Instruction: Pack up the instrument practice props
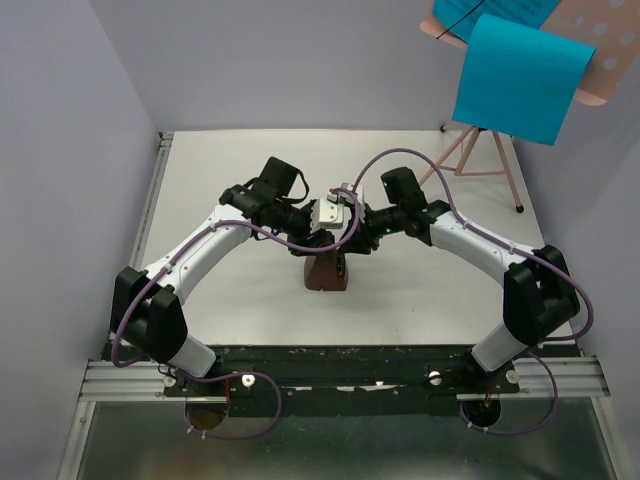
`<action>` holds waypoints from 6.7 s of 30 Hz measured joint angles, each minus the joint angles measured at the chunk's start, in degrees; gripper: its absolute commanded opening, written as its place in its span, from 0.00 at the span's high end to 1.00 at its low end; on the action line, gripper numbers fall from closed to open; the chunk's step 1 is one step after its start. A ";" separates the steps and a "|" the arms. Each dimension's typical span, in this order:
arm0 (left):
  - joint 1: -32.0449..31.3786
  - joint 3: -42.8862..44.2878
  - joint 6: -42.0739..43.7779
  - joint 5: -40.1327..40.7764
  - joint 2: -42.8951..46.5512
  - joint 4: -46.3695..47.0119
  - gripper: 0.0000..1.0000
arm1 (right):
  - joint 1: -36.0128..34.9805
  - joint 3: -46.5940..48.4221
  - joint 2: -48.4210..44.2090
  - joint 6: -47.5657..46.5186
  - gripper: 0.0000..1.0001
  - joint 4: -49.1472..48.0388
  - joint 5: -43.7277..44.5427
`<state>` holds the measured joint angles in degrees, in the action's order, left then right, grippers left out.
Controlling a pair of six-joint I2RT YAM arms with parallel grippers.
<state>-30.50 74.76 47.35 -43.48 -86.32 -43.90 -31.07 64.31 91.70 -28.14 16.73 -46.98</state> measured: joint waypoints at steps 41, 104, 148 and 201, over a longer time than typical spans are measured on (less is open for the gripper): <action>0.00 0.02 0.72 0.17 0.00 0.11 1.00 | -0.83 1.77 1.20 0.48 0.77 0.92 0.57; 2.51 -14.80 -11.65 16.96 20.63 21.16 0.01 | 17.27 13.46 13.33 0.57 0.08 15.47 39.06; 4.63 -19.28 -12.31 17.16 22.03 21.66 0.01 | 16.83 29.29 25.83 -15.52 0.12 34.25 42.03; 5.05 -20.96 -11.52 17.09 25.29 18.75 0.01 | 8.90 16.96 10.80 10.82 0.00 45.22 36.26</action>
<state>-25.45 53.80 35.83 -26.39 -61.04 -25.15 -22.17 81.28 102.50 -17.32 61.95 -10.72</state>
